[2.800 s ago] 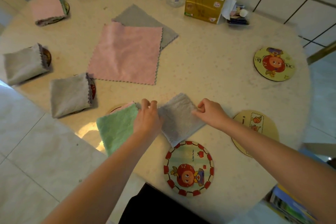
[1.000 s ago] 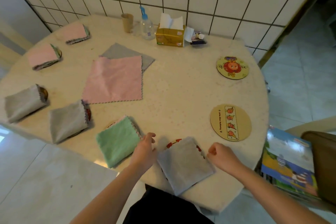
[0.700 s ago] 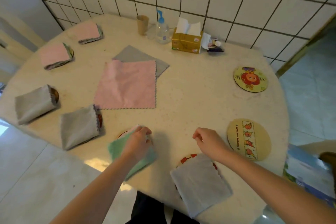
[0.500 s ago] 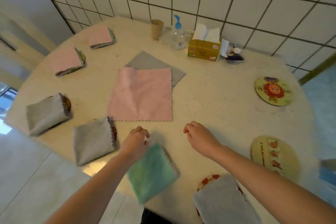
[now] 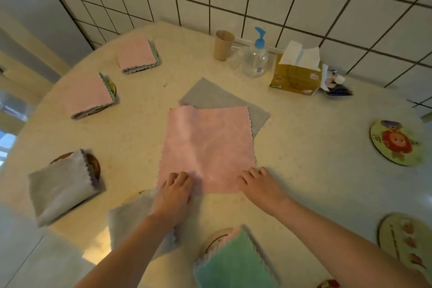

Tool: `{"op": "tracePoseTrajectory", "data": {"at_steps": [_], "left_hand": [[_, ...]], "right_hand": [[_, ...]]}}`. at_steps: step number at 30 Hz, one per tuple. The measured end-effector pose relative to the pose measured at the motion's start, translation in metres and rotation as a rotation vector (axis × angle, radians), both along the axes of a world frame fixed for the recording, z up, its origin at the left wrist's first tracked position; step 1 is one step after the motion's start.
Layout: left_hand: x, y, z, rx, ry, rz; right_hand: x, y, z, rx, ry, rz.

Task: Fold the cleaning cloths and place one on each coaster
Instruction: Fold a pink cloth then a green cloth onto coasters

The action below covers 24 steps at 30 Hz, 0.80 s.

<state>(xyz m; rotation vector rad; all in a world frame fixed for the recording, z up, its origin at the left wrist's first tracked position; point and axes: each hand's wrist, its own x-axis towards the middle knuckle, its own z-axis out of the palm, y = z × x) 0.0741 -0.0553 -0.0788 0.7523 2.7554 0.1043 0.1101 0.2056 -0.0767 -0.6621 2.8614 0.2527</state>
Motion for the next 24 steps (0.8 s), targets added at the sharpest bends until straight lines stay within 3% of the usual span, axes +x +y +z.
{"op": "tracePoseTrajectory", "data": {"at_steps": [5, 10, 15, 19, 24], "left_hand": [[-0.011, 0.002, 0.007, -0.032, 0.013, -0.007], [-0.032, -0.007, 0.012, 0.003, 0.044, 0.126], [-0.064, -0.005, 0.038, 0.206, 0.058, 0.429], [-0.077, 0.019, 0.077, 0.532, 0.103, 0.534], [-0.054, 0.062, 0.119, 0.652, 0.181, 0.486]], "right_hand": [[-0.030, -0.009, 0.019, -0.178, 0.107, -0.175], [-0.063, 0.000, 0.063, -0.364, 0.135, -0.230], [-0.089, 0.012, 0.082, -0.713, 0.117, -0.483], [-0.092, 0.027, 0.107, -0.749, 0.218, -0.533], [-0.055, 0.073, 0.153, -0.776, 0.393, -0.450]]}}
